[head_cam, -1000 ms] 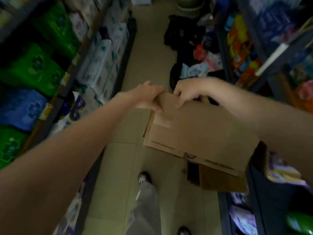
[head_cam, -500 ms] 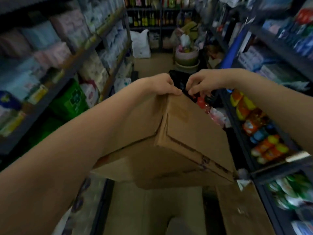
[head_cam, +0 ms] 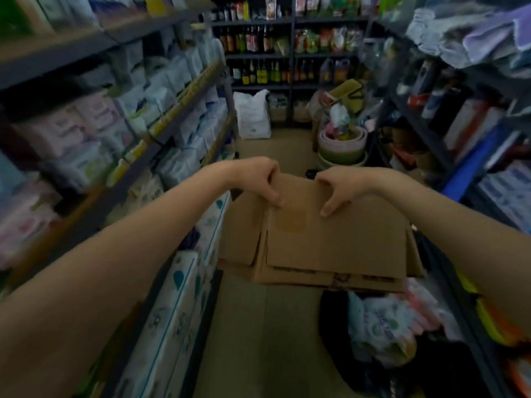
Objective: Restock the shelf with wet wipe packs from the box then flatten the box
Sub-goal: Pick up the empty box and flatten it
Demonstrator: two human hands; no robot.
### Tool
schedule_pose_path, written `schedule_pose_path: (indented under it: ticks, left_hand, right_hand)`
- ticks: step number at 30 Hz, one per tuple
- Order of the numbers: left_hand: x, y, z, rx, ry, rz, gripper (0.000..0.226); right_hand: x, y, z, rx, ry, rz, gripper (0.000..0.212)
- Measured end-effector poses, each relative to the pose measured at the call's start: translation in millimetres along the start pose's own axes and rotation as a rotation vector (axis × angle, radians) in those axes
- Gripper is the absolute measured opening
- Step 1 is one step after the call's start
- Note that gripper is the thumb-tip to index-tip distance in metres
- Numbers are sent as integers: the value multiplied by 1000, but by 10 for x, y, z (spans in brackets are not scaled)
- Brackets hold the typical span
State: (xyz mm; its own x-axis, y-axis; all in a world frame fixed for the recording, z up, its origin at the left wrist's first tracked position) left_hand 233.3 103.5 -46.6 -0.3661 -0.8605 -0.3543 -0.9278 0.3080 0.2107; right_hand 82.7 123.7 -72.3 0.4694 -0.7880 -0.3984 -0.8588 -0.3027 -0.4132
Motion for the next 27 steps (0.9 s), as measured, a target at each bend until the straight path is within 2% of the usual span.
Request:
schedule_pose_path:
  ticks: [4,10,16,19,22,27]
  left_hand:
    - [1233,-332,-422,45,11,27,39]
    - [3318,-735,-1229,69,50,103,36]
    - [5075,-791,-2332,122,208,232,38]
    - [6031,-849,-2768,153,279,267,36]
    - [6981,-989,-3131,166,353,251,31]
    - [8506,-1215,-3813,231,397,215,17]
  right_hand:
    - [963,530,-721,-11,42,-8,40]
    - [2541,1486,-1825,-21,175,17,39]
    - [3736,2404,-3093,-142,371,109,49]
    - [4390,2934,-3718,-201,442,144,47]
    - [5179,3445,-4324,-335,509,127,49]
    - [6359,4175,-5376,-440,527,115,44]
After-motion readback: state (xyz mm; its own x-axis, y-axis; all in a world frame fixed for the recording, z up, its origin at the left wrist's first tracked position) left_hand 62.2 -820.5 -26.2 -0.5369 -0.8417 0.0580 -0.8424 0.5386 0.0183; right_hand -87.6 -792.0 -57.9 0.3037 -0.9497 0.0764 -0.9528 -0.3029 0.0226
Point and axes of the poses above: each hand's wrist, its own x-axis towards the middle knuckle, its own z-axis out of the palm, y = z × x, the point moved 5 cm from there along x, towards the middle knuckle, and after that the axes turned 12 degrees about -z, right-handed, at the moved point
